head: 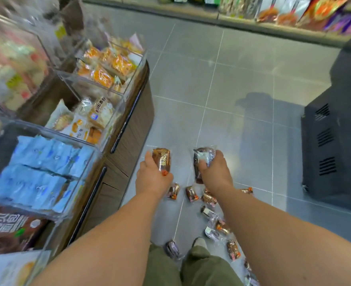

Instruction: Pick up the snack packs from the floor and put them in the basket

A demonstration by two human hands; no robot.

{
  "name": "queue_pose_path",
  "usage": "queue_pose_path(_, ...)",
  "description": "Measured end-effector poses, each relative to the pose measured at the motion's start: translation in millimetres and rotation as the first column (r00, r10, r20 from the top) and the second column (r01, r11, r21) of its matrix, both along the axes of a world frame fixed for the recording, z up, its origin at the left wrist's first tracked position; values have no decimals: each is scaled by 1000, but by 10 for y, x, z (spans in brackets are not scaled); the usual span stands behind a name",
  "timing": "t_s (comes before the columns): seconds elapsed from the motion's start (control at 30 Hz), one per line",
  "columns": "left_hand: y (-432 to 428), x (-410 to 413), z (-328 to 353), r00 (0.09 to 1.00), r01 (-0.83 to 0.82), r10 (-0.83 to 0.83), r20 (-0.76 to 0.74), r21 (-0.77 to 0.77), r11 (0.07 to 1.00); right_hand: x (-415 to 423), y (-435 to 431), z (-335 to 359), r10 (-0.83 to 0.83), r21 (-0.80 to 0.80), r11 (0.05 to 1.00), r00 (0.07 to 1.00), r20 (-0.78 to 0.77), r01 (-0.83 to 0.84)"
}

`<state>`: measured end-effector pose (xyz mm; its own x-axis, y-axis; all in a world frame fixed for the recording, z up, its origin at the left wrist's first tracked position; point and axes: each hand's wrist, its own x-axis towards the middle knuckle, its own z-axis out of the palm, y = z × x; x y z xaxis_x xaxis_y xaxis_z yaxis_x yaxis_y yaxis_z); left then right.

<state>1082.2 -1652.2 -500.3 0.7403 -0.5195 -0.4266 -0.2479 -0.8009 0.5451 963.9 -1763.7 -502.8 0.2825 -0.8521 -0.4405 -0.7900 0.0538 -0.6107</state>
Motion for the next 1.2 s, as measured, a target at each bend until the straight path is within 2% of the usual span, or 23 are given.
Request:
queue_pose_path(0.2, 72, -283, 661, 999, 28, -25, 39, -67, 997, -335, 215, 635, -91, -18, 996, 995, 35, 92)
queue_pose_path(0.3, 125, -410, 797, 997, 75, -72, 34, -91, 993, -504, 389, 767, -191, -28, 981, 980, 55, 193)
queue_pose_path(0.47, 300, -502, 839, 967, 255, -253, 31, -61, 965, -746, 822, 808, -355, -15, 934, 934, 46, 356)
queue_pose_path(0.63, 421, -633, 919, 883, 467, -465, 61, -21, 884, -1017, 1300, 825, -544, -14, 838, 838, 35, 545)
queue_pose_path(0.83, 569, -1199, 917, 733, 681, -680, 36, -30, 732, -1520, 1942, 848, -765, -23, 642, 643, 39, 766)
queue_pose_path(1.0, 839, -1882, 919, 541, 841, -841, 17, -29, 541, -2076, 2546, 847, -918, -33, 389, 391, 66, 921)
queue_pose_path(1.2, 1369, -2837, 1002, 277, 960, -960, 48, -61, 274, -2820, 3437, 874, -994, -48, 86, 89, 68, 995)
